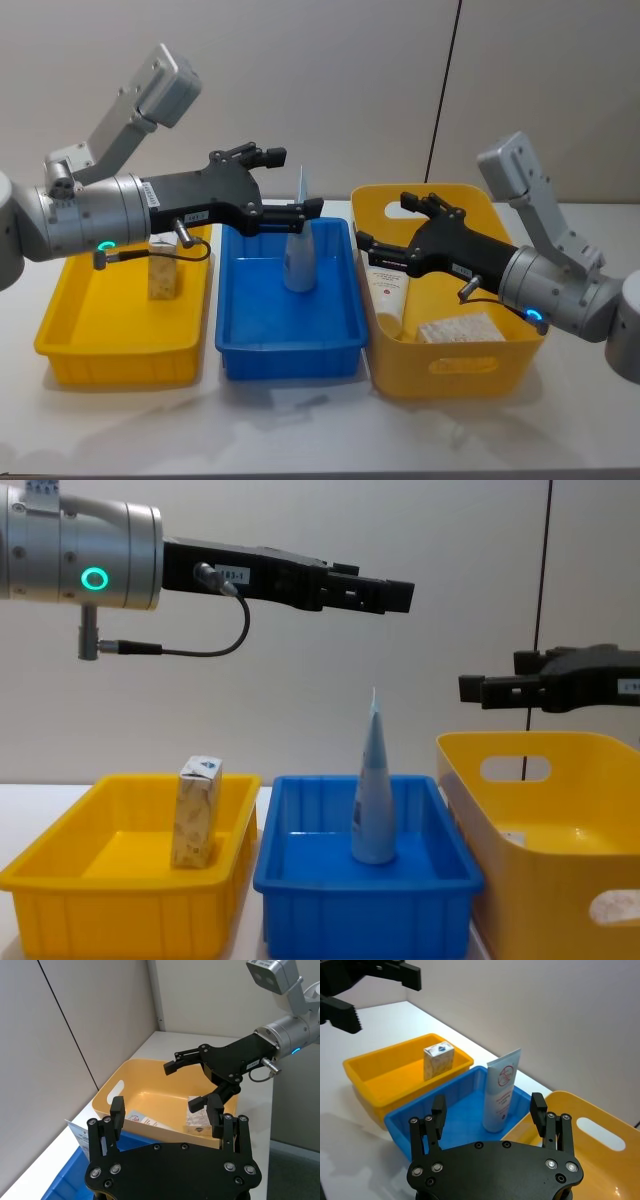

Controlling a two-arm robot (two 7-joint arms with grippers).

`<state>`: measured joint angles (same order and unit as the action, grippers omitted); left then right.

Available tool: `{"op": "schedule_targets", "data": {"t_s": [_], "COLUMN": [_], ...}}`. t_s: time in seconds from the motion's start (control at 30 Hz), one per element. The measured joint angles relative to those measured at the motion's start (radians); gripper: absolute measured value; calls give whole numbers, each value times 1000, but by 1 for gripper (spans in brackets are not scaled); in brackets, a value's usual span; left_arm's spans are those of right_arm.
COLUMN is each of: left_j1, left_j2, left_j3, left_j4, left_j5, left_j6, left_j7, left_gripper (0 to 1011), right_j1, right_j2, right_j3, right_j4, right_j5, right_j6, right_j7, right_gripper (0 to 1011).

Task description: Bimanual collaborative sorting of washing and personal care products

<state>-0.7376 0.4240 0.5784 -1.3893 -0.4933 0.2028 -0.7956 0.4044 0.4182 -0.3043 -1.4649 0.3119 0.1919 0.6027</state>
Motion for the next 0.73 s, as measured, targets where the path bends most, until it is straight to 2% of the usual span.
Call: {"op": "schedule_targets", "data": {"t_s": [0.73], "left_j1": [0], "left_j2": [0], "left_j3": [0], "left_j4": [0], "left_j5": [0], "left_j6": [0], "left_j7": [0], "left_gripper": [1000], "right_j1": [-4], "right_j2": [11], "right_j3": [-7], "right_j4": [-4], "right_j5": [29], "right_j6": [-16], "right_j7": [52], "right_gripper": [1002]}}
